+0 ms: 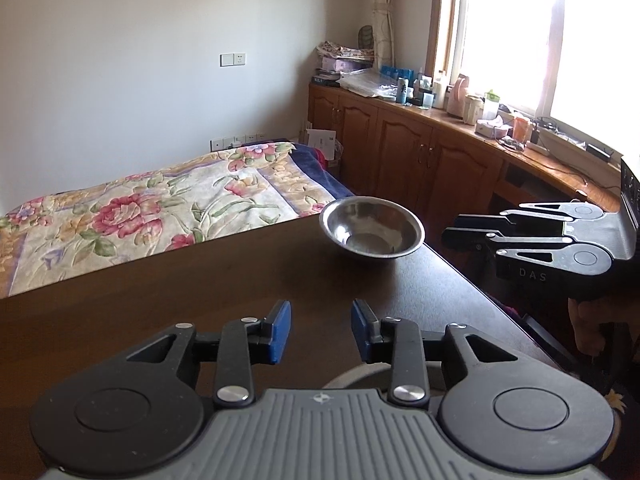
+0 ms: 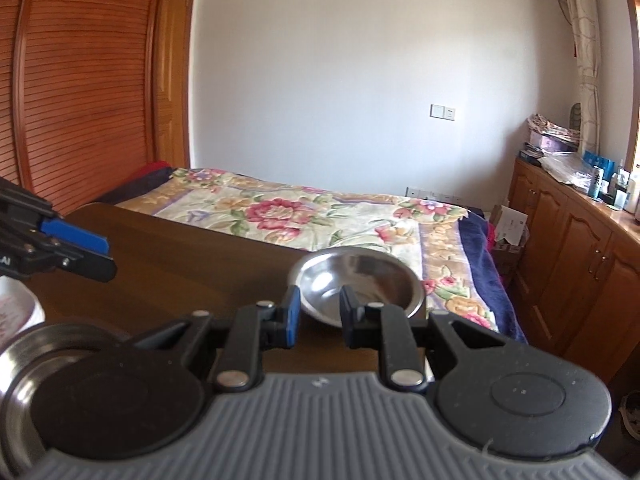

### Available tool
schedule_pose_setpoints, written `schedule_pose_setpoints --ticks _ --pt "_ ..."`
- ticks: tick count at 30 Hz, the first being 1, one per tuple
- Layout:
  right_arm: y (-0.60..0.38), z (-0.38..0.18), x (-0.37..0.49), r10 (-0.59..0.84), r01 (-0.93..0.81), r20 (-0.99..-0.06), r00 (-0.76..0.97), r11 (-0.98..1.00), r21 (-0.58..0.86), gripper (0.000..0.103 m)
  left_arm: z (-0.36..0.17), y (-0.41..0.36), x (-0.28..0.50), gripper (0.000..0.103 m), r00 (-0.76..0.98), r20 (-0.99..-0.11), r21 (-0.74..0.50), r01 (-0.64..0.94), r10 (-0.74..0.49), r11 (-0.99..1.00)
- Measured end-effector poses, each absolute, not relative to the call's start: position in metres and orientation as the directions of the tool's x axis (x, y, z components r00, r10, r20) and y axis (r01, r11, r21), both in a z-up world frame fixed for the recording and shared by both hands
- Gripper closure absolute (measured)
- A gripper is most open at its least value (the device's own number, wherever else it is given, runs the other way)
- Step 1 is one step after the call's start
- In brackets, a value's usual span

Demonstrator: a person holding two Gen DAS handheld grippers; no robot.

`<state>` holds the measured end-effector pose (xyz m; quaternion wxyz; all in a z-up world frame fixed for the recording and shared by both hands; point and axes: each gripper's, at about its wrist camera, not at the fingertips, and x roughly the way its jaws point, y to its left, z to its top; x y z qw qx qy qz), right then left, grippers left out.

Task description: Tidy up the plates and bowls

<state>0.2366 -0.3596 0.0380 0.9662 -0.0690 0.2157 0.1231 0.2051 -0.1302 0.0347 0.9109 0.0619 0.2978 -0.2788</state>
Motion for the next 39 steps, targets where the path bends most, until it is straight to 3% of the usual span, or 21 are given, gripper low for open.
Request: schedule_pose_setpoints --ticks 3,5,6,7,16,30,39 --pt "-0.366 0.036 0.244 0.199 -0.255 -0.433 0.879 0.964 -0.075 0.079 0.035 -0.137 0.212 0.063 0.658 -0.582 -0.060 0.550 -0.477 0.833" --pt "-0.371 0.034 0.249 0.193 -0.246 -0.434 0.880 0.967 -0.069 0.069 0.035 -0.141 0.218 0.058 0.654 -0.584 -0.069 0.551 -0.481 0.832" --pt "-0.373 0.033 0.251 0.192 -0.243 -0.432 0.881 0.968 -0.066 0.057 0.034 -0.144 0.221 0.056 0.652 -0.586 -0.071 0.550 -0.481 0.832" --pt "-0.376 0.031 0.254 0.190 -0.238 -0.429 0.883 0.969 -0.062 0.055 0.033 -0.146 0.224 0.054 0.651 -0.589 -0.071 0.550 -0.480 0.832" --pt "-0.396 0.018 0.280 0.158 -0.195 -0.449 0.880 0.980 -0.037 0.055 0.028 -0.169 0.248 0.048 0.637 -0.617 -0.053 0.553 -0.463 0.831" --pt "-0.417 -0.004 0.315 0.171 -0.170 -0.498 0.850 0.984 0.048 0.055 0.014 -0.199 0.293 0.048 0.611 -0.660 -0.041 0.551 -0.436 0.833" --pt "-0.421 -0.010 0.326 0.213 -0.184 -0.511 0.833 0.977 0.107 0.061 0.005 -0.221 0.314 0.050 0.587 -0.683 -0.046 0.560 -0.435 0.827"
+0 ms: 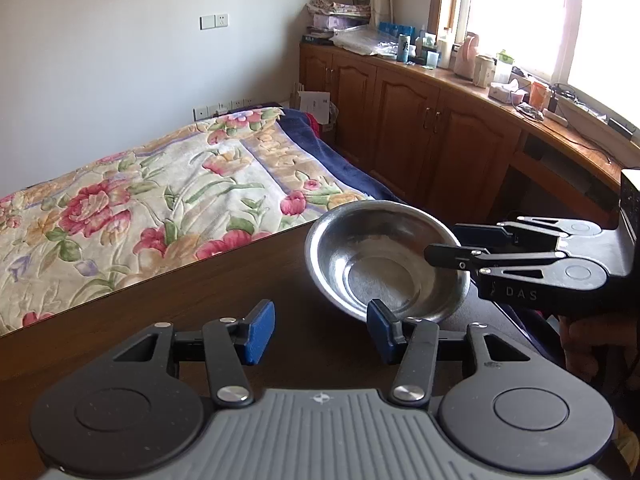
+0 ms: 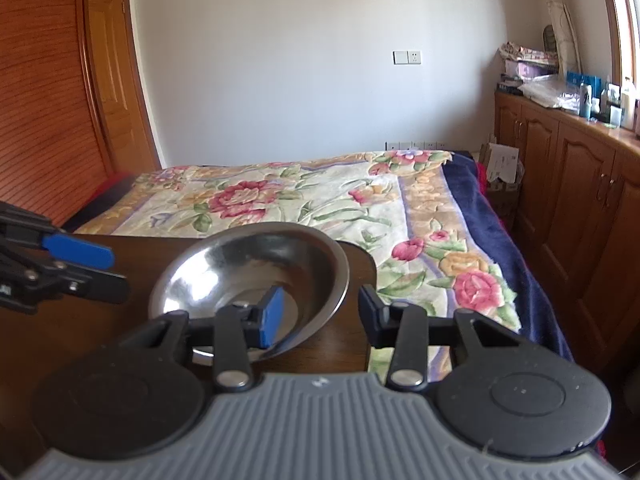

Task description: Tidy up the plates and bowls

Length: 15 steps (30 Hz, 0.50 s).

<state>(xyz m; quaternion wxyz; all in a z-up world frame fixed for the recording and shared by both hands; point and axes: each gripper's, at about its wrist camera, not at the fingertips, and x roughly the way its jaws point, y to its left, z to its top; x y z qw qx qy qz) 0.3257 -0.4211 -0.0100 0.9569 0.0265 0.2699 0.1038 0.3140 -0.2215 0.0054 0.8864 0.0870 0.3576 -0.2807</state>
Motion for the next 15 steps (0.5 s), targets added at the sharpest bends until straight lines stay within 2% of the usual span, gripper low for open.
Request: schedule_pose_setpoints --ticks 7,15 --pt "-0.420 -0.013 0.329 0.228 -0.185 -0.516 0.826 0.974 0.133 0.067 -0.005 -0.232 0.335 0.056 0.545 -0.711 -0.115 0.534 -0.445 0.838" --pt "-0.424 -0.016 0.331 0.255 -0.187 -0.520 0.815 0.966 0.181 0.074 -0.012 -0.238 0.350 0.062 0.527 -0.731 -0.133 0.512 -0.433 0.848"
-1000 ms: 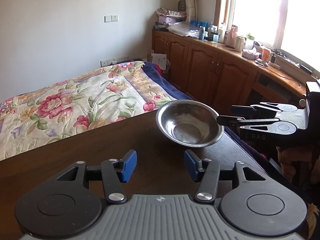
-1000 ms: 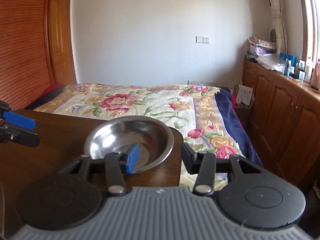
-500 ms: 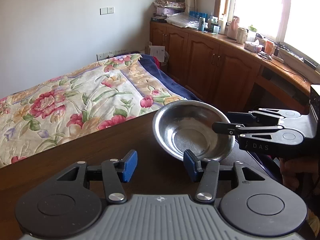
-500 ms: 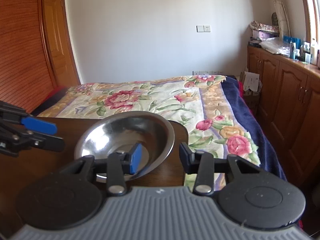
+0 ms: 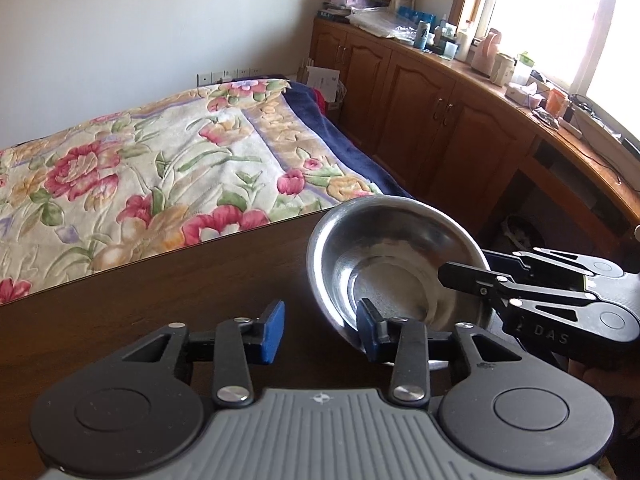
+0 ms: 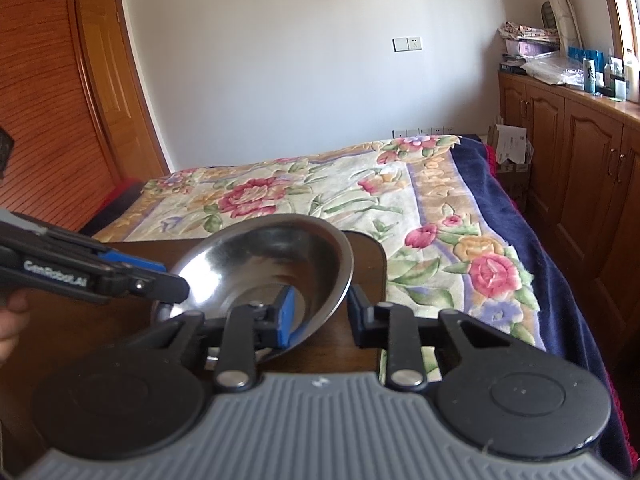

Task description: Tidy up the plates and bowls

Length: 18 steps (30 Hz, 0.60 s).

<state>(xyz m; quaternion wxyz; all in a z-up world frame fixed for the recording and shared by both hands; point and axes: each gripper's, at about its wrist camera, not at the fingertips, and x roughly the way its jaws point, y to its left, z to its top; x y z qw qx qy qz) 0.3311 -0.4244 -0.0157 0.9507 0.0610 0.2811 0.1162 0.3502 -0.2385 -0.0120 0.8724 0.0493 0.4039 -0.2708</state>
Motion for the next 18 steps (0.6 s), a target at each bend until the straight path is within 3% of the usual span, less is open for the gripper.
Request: schedule_pose_setpoints --ticks 3,7,18 --pt "-0.424 -0.015 0.331 0.260 -0.190 -0.519 0.814 0.964 0.185 0.075 -0.013 -0.240 0.352 0.067 0.525 -0.733 -0.133 0.512 -0.432 0.849" --pt "-0.422 -0.015 0.331 0.273 -0.201 -0.518 0.811 0.961 0.192 0.077 -0.015 -0.240 0.354 0.083 0.513 -0.738 -0.143 0.518 -0.439 0.844" --pt "-0.419 -0.015 0.328 0.272 -0.195 -0.526 0.806 0.961 0.198 0.081 -0.009 -0.231 0.344 0.083 0.511 -0.736 -0.144 0.523 -0.444 0.840"
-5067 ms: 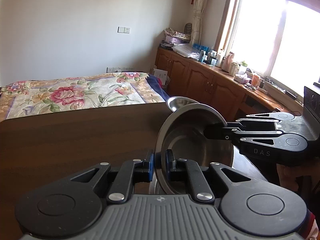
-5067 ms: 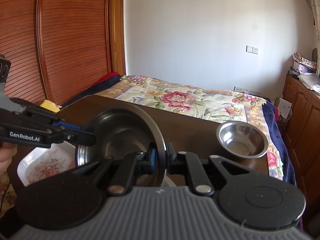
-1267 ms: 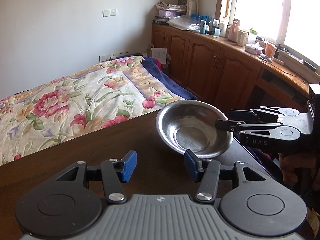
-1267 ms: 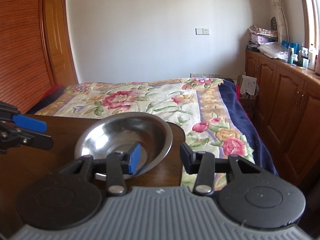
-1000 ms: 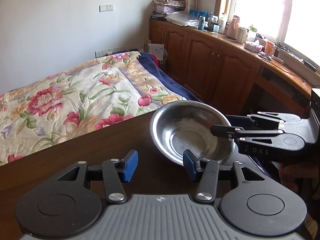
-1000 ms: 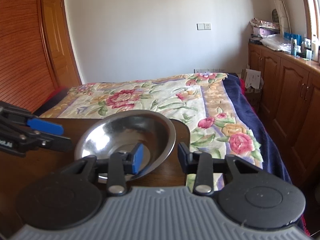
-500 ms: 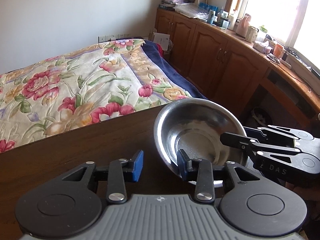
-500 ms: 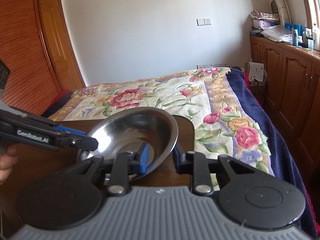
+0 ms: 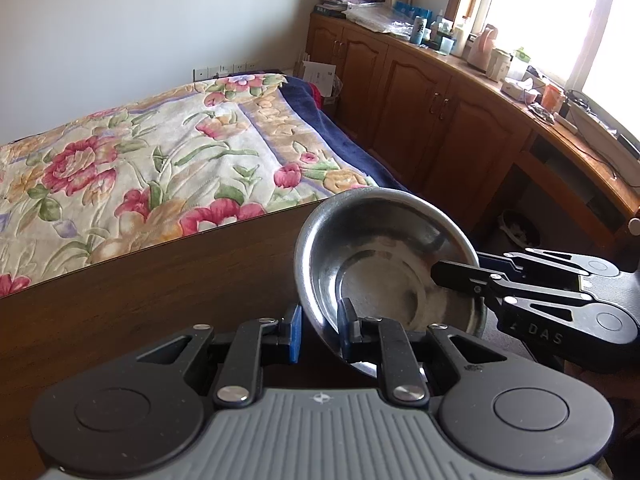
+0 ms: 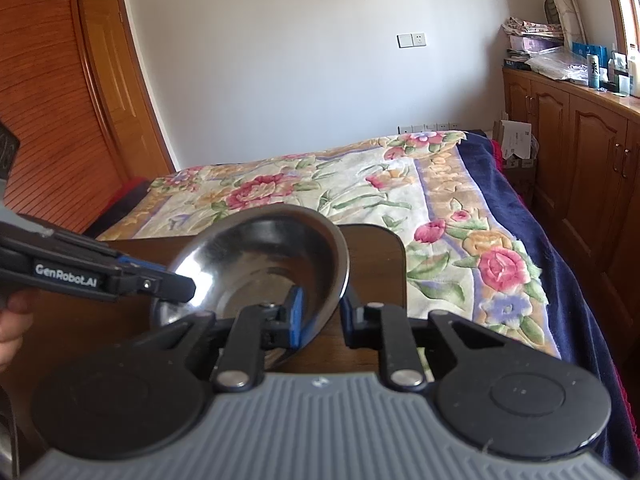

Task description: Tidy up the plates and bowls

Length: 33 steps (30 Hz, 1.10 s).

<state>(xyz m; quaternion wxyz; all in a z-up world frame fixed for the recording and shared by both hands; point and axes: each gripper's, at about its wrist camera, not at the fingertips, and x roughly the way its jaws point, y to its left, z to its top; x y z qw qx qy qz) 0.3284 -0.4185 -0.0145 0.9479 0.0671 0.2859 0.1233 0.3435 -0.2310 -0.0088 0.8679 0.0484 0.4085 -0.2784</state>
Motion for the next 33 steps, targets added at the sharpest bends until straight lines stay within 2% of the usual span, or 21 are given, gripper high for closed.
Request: schedule_pose_setpoints --ticks 33 --pt "-0.382 0.041 0.281 0.275 -0.247 -0.456 0.846 0.961 0.123 0.081 0.057 -0.179 0.271 0.083 0.616 -0.614 -0.097 0.561 -0.494 0.822"
